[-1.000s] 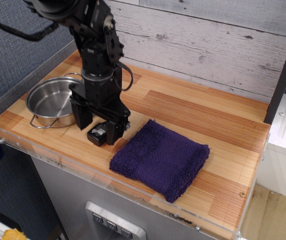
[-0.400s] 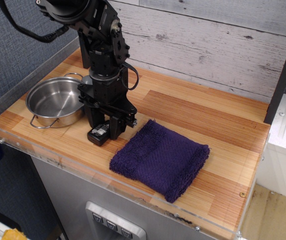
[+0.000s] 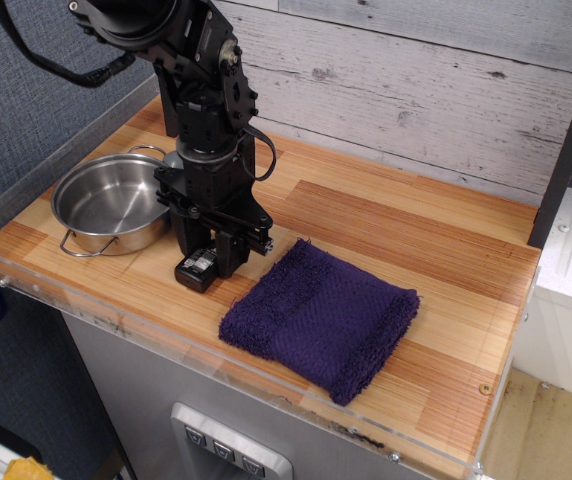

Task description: Put the bottle to the back of the cloth.

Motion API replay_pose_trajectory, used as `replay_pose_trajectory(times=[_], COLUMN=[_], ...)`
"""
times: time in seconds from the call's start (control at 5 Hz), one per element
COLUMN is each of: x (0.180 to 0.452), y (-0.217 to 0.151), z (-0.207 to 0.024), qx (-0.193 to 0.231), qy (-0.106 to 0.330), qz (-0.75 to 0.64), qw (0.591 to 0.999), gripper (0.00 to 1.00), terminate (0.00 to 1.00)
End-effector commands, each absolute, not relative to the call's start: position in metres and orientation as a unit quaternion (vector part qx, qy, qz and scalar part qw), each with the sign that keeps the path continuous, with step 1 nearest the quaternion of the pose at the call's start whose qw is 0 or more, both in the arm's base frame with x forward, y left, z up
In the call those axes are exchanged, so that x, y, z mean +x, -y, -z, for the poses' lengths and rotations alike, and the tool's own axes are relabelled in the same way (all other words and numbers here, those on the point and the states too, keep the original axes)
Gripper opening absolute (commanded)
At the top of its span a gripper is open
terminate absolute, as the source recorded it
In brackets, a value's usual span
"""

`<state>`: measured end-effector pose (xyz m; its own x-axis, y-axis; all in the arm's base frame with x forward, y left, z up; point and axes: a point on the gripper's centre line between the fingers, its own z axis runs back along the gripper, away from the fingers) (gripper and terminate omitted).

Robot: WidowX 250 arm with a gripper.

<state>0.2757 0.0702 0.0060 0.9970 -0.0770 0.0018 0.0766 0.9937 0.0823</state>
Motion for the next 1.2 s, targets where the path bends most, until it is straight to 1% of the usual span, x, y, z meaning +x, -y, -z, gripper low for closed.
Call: replay_pose_trajectory(times=[0.0, 0.2, 0.4, 0.6, 0.8, 1.0], x=[0.283, 0.289, 0.297, 0.312, 0.335, 0.356], y=[-0.068, -0.06, -0.047, -0.022, 0.003, 0.036], z=[-0.05, -0.082, -0.106, -0.117, -0.118, -0.116], qx=[0.031, 0.024, 0.017, 0.008, -0.017, -0.024], qy=[0.053, 0.082, 0.099, 0.114, 0.118, 0.122], qz=[0.015, 0.005, 0.011, 0.035, 0.056, 0.086], qw=[0.998, 0.996, 0.995, 0.993, 0.991, 0.989], gripper=[0.0, 0.0, 0.0, 0.0, 0.0, 0.0], terminate=[0.0, 0.0, 0.0, 0.0, 0.0, 0.0])
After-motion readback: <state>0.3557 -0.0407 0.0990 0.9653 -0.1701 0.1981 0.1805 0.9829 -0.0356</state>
